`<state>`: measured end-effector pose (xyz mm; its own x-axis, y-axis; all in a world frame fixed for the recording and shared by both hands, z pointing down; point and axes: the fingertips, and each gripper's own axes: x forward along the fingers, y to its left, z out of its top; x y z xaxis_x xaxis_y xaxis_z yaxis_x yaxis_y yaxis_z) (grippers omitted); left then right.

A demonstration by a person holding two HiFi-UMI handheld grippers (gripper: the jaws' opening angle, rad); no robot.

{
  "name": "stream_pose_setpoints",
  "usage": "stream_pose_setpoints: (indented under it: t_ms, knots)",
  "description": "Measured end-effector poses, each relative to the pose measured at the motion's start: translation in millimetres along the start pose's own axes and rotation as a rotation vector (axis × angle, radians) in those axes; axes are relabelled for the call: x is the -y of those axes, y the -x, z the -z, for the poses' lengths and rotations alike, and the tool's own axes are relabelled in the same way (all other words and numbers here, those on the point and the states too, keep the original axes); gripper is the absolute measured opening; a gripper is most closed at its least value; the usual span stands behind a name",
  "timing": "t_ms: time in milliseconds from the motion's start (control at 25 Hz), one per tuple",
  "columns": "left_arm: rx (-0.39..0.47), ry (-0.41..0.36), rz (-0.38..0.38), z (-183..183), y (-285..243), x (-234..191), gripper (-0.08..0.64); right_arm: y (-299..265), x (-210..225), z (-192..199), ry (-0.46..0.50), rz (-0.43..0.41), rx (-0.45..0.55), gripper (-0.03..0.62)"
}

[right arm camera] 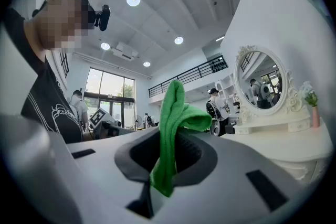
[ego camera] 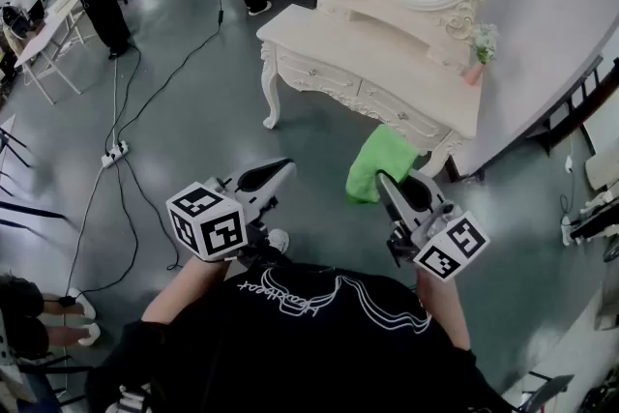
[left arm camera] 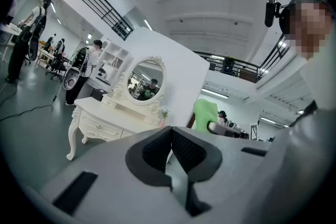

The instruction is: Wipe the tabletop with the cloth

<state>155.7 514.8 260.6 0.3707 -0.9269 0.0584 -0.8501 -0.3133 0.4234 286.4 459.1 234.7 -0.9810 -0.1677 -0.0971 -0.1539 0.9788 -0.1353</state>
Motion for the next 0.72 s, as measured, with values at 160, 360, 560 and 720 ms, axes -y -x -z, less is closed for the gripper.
stream_pose_setpoints:
  t_ms: [160,360,560,720]
  knots:
    - [-0.002,-0.008,-0.002,4.2,0.1,3.8,0.005,3.0,-0.5,-0.6,0.007,-0.001,0.005,0.052]
    - [-0.008,-0.005,-0.008,4.9,-4.3,0.4,0.005,3.9,9.6,2.0,-0.003,0.025,-0.003,0.052]
    - [-0.017,0.013,-0.014,6.2,-13.6,-11.3,0.005,1.0,31.4,8.1,-0.026,0.067,-0.014,0.052]
    - [-0.032,0.042,-0.022,9.1,-27.1,-34.6,0.003,-15.8,46.9,21.2,-0.041,0.058,-0.047,0.052]
